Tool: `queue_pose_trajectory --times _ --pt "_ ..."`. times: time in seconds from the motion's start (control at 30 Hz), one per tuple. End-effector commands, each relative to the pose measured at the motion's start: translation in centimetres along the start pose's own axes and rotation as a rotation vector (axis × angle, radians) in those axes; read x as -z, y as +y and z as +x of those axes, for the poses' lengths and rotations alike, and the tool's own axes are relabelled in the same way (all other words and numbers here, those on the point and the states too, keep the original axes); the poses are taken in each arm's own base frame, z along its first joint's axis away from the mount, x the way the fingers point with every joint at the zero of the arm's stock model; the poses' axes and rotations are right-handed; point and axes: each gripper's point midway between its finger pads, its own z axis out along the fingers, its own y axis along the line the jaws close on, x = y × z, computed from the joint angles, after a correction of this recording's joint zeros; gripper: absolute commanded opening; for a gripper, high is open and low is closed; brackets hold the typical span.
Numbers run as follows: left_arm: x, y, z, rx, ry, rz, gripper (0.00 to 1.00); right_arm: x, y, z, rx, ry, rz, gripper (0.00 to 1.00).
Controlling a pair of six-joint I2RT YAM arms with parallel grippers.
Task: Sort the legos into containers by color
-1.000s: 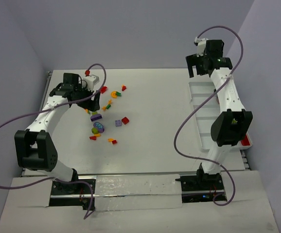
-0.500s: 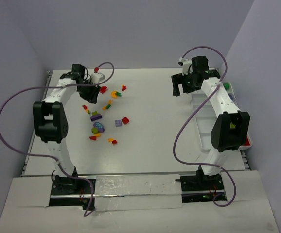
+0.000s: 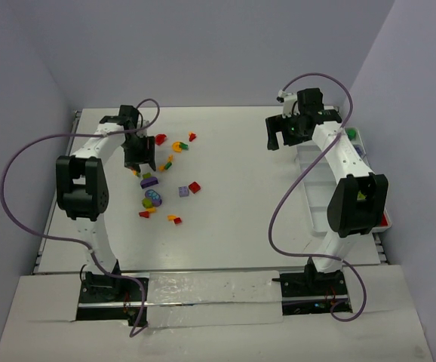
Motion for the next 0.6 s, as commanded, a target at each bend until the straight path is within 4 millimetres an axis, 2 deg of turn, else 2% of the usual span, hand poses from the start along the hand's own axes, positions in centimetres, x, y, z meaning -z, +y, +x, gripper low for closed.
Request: queue_pose_trajectory --times 0.0,0.57 --pt "0.4 1.5 0.2 0.142 0.033 -0.12 0.66 1.1 0.7 -1.3 0.011 -0.062 -0.008 1.0" --pt "-2.3 1.4 0.8 0.206 0.084 -0.126 0.59 0.9 0.6 -0.8 0.015 -0.055 -0.003 1.0"
